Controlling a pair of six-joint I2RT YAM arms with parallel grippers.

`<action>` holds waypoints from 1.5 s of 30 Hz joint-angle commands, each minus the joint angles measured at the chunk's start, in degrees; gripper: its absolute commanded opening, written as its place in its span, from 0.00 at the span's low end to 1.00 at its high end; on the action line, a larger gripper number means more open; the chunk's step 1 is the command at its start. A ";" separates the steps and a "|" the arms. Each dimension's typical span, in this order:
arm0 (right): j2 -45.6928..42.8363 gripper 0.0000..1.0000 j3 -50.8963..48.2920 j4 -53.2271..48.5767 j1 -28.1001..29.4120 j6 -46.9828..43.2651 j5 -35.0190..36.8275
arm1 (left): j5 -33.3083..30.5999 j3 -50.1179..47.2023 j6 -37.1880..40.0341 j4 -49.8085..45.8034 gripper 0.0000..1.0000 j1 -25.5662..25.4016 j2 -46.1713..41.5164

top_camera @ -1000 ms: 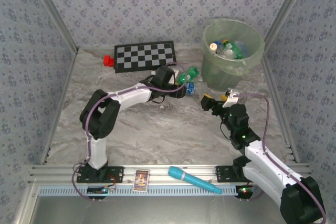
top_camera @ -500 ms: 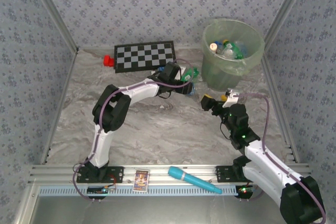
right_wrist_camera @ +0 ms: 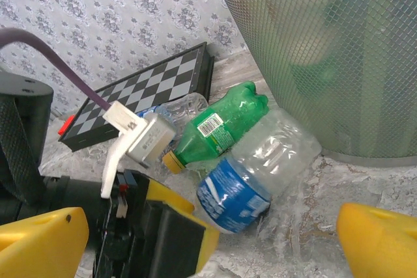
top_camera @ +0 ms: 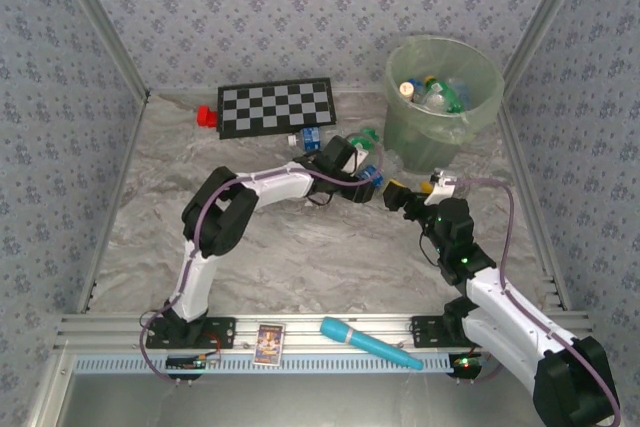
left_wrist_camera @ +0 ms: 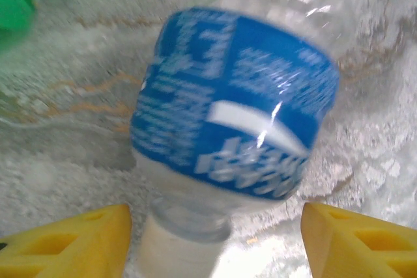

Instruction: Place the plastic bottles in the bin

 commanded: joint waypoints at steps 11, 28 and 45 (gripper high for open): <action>-0.17 1.00 -0.35 -0.04 -0.61 0.78 -0.32 | 0.12 4.90 2.65 -4.01 0.57 -0.84 2.49; -1.40 0.99 -0.87 0.29 -1.05 1.51 -0.83 | 0.26 -5.03 -0.42 1.48 0.23 -2.19 -7.50; 1.14 0.90 7.76 -6.90 -8.52 12.08 -19.05 | -4.21 -27.12 -4.78 12.30 0.22 -6.19 -33.29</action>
